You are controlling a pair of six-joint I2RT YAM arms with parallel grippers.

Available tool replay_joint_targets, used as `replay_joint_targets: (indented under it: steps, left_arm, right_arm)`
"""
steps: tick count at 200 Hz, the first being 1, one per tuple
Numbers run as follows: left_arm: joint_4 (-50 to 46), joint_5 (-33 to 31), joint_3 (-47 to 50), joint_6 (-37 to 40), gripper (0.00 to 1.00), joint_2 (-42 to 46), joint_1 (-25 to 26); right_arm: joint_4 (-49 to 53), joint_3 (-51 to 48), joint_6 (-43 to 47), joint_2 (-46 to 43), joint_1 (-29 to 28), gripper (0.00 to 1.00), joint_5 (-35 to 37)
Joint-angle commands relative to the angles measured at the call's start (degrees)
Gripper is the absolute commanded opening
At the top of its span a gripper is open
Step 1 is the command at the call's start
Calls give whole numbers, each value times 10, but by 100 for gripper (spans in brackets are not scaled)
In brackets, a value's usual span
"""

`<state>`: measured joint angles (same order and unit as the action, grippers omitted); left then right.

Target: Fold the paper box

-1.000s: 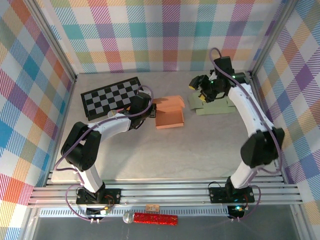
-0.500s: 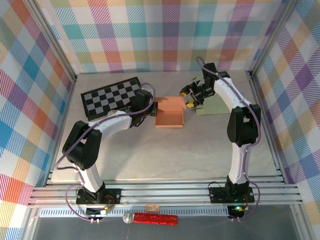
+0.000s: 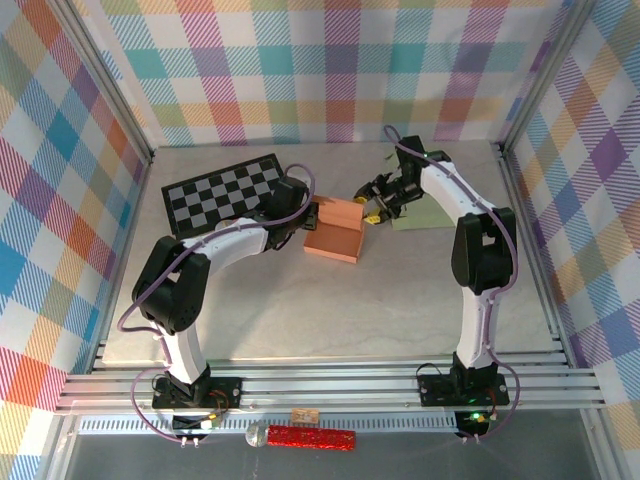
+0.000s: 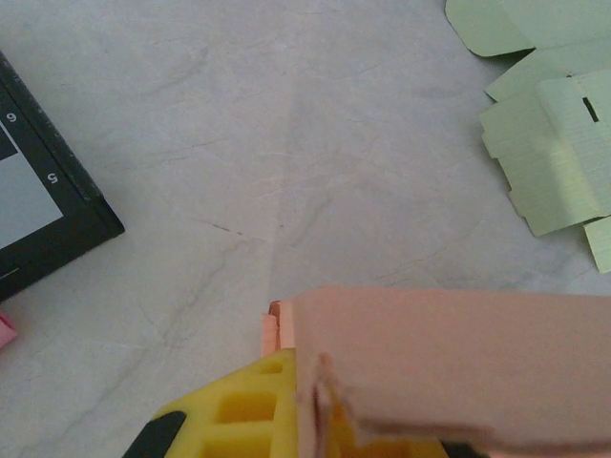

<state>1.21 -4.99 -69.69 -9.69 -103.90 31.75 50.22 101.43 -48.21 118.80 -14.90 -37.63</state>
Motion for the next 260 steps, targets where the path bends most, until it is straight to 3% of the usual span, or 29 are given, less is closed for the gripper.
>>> replay_joint_targets:
  steps: [1,82,186,260]
  left_arm:
    - [21,28,-13,-19,6,-2,3]
    - [62,36,58,-84,15,27,2]
    - [71,56,102,-139,20,47,2]
    - [35,83,132,-176,49,89,1]
  right_arm:
    - [-23,-22,-19,-25,-14,45,-17]
    - [-94,-111,-40,-76,-31,40,13]
    - [-83,-142,-13,-90,-58,35,73]
    - [-92,-153,-8,-92,-64,32,84]
